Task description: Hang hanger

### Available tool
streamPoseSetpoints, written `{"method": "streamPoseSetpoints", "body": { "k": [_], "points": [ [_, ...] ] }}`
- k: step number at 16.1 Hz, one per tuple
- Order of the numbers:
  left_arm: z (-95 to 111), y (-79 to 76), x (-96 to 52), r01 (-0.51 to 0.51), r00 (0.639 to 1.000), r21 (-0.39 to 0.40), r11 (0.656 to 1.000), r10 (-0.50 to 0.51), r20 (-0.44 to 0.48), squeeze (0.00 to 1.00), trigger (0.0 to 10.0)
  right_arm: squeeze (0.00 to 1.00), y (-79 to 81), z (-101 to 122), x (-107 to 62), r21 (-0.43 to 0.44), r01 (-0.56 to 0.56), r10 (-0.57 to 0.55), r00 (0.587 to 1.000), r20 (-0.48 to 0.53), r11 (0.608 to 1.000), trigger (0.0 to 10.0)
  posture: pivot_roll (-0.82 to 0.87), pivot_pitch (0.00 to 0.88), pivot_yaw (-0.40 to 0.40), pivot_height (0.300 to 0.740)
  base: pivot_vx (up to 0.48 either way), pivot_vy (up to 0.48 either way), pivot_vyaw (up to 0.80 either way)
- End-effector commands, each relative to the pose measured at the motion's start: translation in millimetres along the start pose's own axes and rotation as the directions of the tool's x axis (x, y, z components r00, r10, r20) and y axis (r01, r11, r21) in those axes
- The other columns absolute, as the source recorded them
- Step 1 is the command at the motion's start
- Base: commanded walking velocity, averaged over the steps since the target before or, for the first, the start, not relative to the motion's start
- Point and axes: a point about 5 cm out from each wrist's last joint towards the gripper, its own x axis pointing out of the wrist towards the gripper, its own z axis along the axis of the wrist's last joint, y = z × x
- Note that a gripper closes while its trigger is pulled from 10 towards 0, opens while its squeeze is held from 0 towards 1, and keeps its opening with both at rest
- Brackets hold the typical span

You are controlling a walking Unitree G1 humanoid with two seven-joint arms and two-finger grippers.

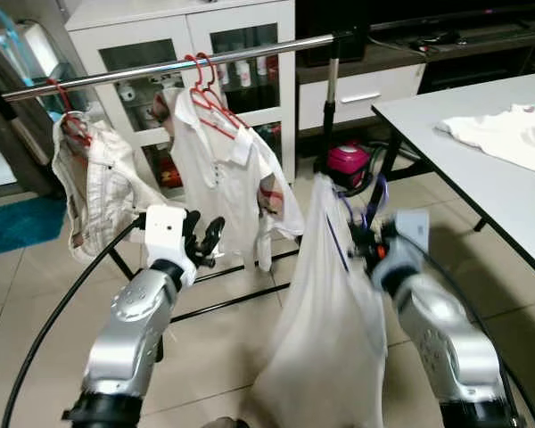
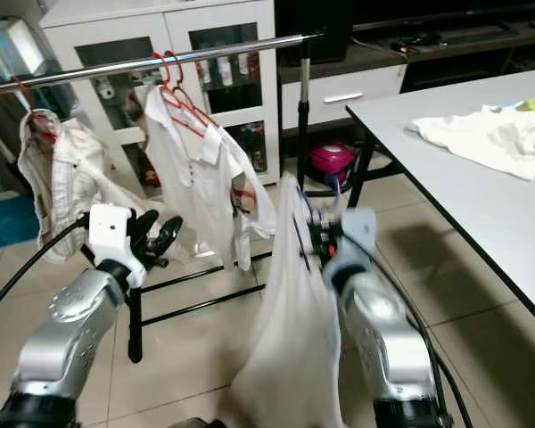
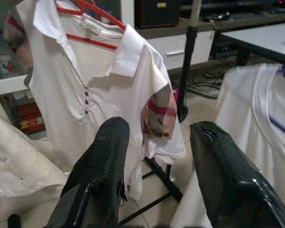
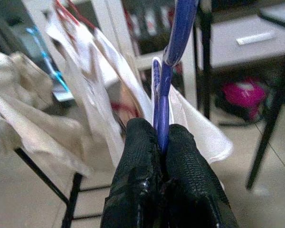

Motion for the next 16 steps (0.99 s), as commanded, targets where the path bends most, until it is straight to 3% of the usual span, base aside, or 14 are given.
{"method": "streamPoseSetpoints", "body": {
  "k": [1, 5, 11, 13, 16],
  "points": [
    [2.1, 1.4, 1.5, -0.009, 1.0, 0.022, 1.0, 0.009, 0.011, 0.0, 10.0, 0.0, 5.0, 10.7, 3.8, -0.023, -0.024, 0.025, 0.998, 0.057, 0.999, 10.0, -0.08, 0.0, 0.095, 0.74, 0.0, -0.48, 0.0],
    [-5.3, 10.7, -11.4, -0.079, 0.997, 0.026, 0.997, 0.079, 0.009, 0.0, 10.0, 0.0, 6.0, -0.9, 11.9, -0.044, -0.02, 0.021, 1.0, 0.023, 0.999, 10.0, -0.04, 0.0, 0.048, 0.74, 0.0, -0.48, 0.0],
    [-8.6, 13.1, -19.7, -0.098, 0.995, 0.03, 0.995, 0.098, 0.0, 0.0, 10.0, 0.0, 15.4, -2.2, 18.1, -0.051, -0.062, 0.062, 0.998, 0.013, 0.997, 10.0, -0.01, 0.0, 0.025, 0.74, 0.0, -0.453, 0.0],
    [-7.5, 2.5, -22.5, -0.071, 0.997, 0.031, 0.997, 0.071, 0.026, 0.0, 10.0, 0.0, 13.8, -11.2, 13.4, -0.017, -0.07, 0.069, 0.997, -0.024, 0.997, 10.0, -0.01, 0.0, 0.006, 0.74, 0.0, 0.0, 0.0],
    [-6.1, 4.0, -17.2, -0.081, 0.996, 0.02, 0.997, 0.081, 0.029, 0.0, 10.0, 0.0, 3.1, -11.7, 14.2, -0.001, 0.019, -0.019, 1.0, -0.011, 1.0, 10.0, -0.02, 0.0, 0.011, 0.74, 0.0, 0.0, 0.0]
  ]
}}
